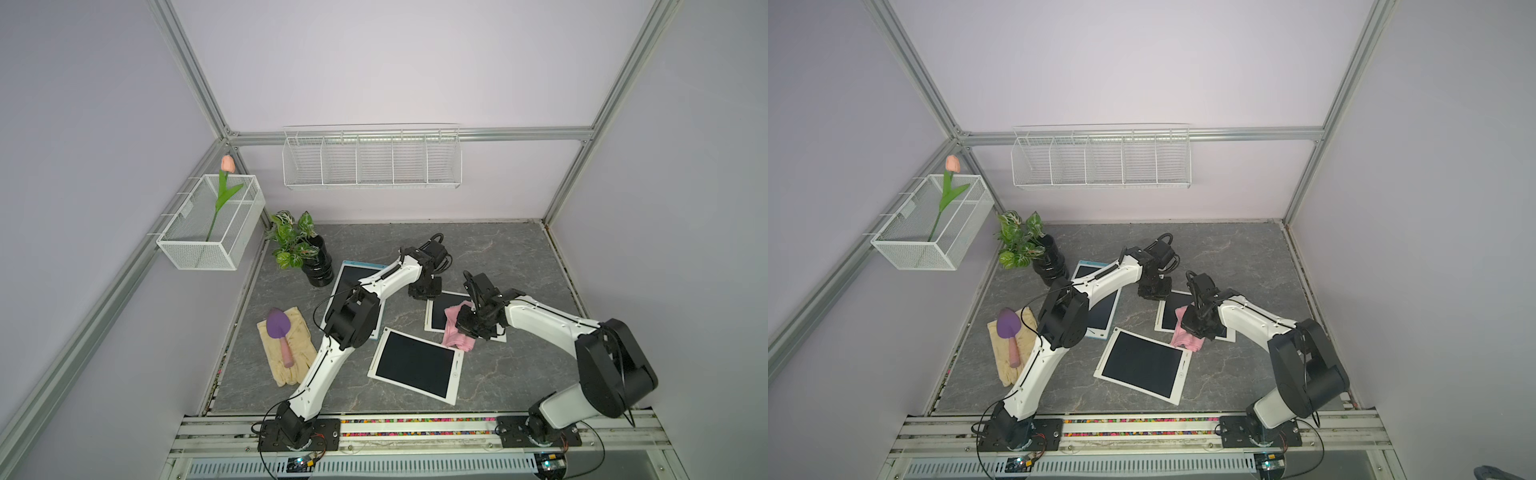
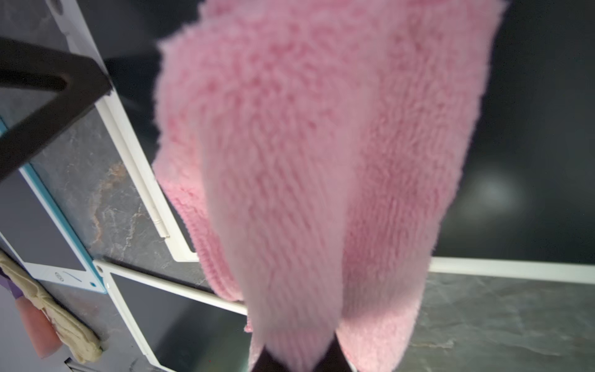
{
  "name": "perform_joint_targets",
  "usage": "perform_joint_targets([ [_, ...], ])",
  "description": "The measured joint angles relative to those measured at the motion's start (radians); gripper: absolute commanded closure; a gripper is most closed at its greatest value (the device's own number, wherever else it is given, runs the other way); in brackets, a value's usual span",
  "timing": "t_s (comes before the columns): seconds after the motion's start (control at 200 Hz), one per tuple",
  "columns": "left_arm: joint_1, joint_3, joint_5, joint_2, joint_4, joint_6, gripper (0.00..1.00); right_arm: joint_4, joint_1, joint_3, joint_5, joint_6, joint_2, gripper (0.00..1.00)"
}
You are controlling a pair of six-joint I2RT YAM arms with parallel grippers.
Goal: Wipe the drawing tablet
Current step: Wipe the dirt from the drawing tablet.
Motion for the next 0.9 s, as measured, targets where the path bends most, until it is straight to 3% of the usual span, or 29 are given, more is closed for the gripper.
perform_joint_targets([
  [0.245, 0.001, -0.008, 0.004, -0.001, 0.007, 0.000, 0.78, 0.051, 0.104, 0.240, -0.028, 0.003, 0.210, 0.93],
  [0.41, 0.007, -0.013, 0.010, -0.003, 0.013, 0.000, 0.78, 0.072, 0.061, 0.196, -0.047, -0.001, 0.201, 0.93],
  [0.67, 0.010, -0.016, 0.014, -0.004, 0.018, 0.000, 0.78, 0.052, -0.126, 0.027, -0.036, -0.050, 0.071, 0.93],
  [0.9, 0.011, -0.017, 0.016, -0.005, 0.019, 0.003, 0.78, 0.042, -0.027, 0.163, -0.032, -0.051, 0.187, 0.93],
])
